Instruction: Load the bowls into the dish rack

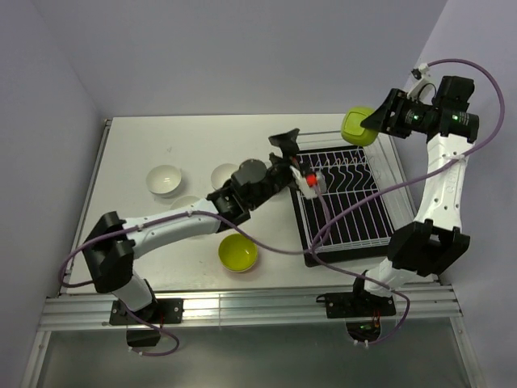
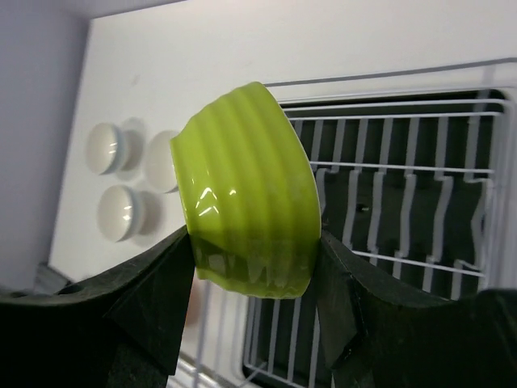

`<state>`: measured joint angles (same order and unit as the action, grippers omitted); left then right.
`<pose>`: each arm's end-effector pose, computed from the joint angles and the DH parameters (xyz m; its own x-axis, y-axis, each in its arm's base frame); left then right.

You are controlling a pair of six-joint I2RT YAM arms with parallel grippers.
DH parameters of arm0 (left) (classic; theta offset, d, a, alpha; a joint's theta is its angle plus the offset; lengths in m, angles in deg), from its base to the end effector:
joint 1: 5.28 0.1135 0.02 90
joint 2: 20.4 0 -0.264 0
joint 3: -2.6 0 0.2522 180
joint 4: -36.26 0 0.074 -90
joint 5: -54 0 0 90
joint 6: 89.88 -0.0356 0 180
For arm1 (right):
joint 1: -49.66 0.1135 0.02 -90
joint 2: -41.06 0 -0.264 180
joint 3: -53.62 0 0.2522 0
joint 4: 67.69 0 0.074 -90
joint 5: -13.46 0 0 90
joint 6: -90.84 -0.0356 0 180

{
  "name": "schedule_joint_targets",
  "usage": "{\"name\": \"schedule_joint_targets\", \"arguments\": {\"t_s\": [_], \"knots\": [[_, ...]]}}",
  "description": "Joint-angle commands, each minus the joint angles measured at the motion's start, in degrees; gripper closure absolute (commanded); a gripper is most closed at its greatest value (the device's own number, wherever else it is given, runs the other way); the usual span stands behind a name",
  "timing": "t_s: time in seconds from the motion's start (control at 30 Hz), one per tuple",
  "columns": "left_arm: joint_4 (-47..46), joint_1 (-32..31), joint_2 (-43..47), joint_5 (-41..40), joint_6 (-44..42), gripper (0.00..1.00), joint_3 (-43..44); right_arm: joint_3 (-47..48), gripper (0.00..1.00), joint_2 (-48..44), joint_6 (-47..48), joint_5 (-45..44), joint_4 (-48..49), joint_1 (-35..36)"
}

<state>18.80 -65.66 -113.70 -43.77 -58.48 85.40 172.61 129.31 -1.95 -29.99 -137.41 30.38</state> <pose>0.1978 -0.3381 0.3443 0.7098 0.4627 -0.5312 0.3631 0.4058 0.8387 0.2967 -0.0764 0.4443 -0.6079 0.2481 -0.7542 -0.2764 0.8244 0.4940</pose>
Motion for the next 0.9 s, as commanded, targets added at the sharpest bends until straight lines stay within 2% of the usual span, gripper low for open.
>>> {"name": "schedule_joint_targets", "arguments": {"t_s": [0.0,0.03,0.17,0.33,0.63,0.87], "knots": [[19.6,1.8,5.8,-3.7,24.3,0.01,9.4,4.4,1.0,2.8,7.2,-4.5,-1.3,-2.9],[23.3,2.3,6.2,-2.9,29.8,0.01,10.8,4.6,1.0,4.1,8.5,-5.3,-1.1,-3.6],[31.0,6.3,8.2,-0.7,41.2,0.0,12.8,4.5,1.0,7.3,9.2,-8.4,0.9,-4.4],[36.8,9.2,11.0,1.1,50.9,0.0,10.9,3.5,1.0,10.4,6.2,-11.2,5.4,-4.7],[42.3,13.5,14.7,2.1,60.5,0.0,9.3,-1.2,1.0,13.6,-4.4,-13.9,12.5,-4.6],[43.4,14.4,16.0,2.1,62.4,0.0,8.0,-5.8,1.0,14.5,-8.1,-14.3,15.4,-4.3]]}}
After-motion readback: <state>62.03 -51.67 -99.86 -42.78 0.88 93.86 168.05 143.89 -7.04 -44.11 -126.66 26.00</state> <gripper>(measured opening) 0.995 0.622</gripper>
